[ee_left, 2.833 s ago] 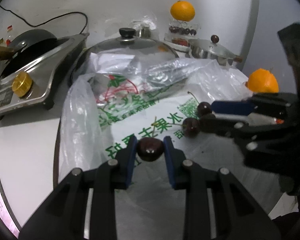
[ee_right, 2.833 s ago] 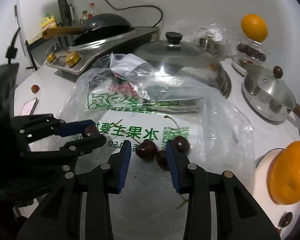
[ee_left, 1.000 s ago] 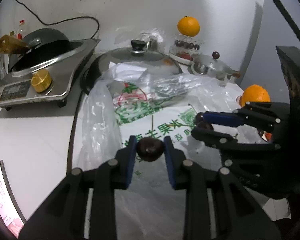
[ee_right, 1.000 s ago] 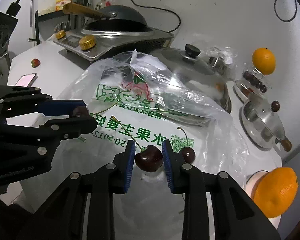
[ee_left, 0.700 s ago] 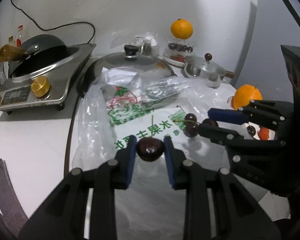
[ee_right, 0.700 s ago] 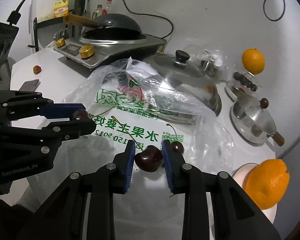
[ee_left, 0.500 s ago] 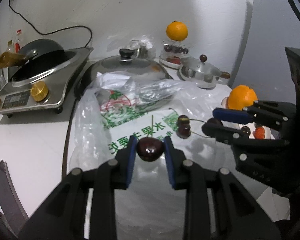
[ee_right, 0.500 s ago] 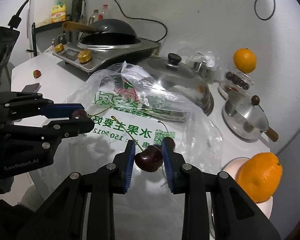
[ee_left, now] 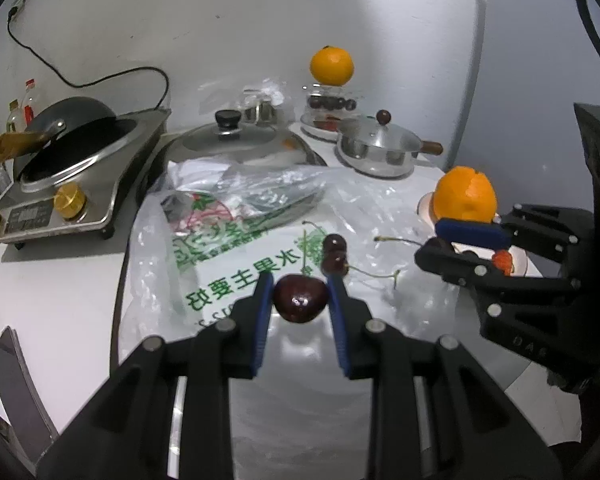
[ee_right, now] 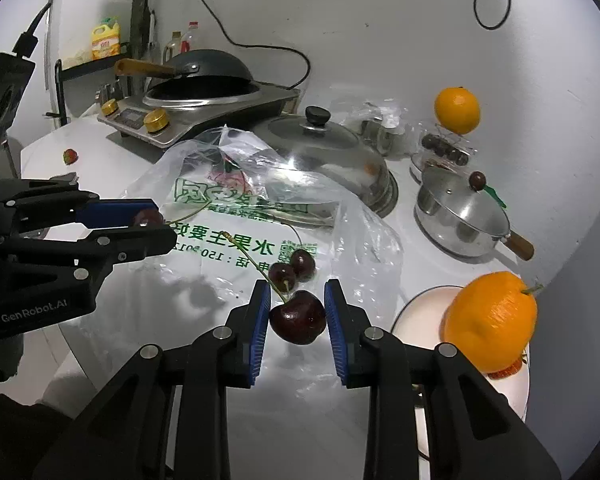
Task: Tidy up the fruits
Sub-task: 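Carry both held cherries from the bag over the white plate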
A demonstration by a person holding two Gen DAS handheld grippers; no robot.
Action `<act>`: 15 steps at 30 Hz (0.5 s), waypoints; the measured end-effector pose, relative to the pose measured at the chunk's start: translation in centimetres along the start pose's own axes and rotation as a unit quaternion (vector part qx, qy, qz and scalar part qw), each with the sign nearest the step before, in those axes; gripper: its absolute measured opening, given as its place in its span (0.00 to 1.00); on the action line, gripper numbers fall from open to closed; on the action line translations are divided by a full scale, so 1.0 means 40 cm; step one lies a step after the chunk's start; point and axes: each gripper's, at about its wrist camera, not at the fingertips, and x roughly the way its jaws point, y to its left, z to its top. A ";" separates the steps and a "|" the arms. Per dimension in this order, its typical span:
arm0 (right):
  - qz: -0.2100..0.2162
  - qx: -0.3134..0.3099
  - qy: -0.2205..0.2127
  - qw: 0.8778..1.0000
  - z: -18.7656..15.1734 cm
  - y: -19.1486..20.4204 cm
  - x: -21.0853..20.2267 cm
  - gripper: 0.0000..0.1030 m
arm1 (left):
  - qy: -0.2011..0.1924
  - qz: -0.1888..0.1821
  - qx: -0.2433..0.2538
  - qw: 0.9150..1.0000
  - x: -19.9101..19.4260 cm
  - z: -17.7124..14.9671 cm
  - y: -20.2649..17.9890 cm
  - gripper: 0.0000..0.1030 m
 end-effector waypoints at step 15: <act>-0.020 0.034 -0.008 0.999 -0.062 -0.109 -0.053 0.29 | 0.001 -0.008 0.030 1.000 0.005 0.024 -0.107 0.27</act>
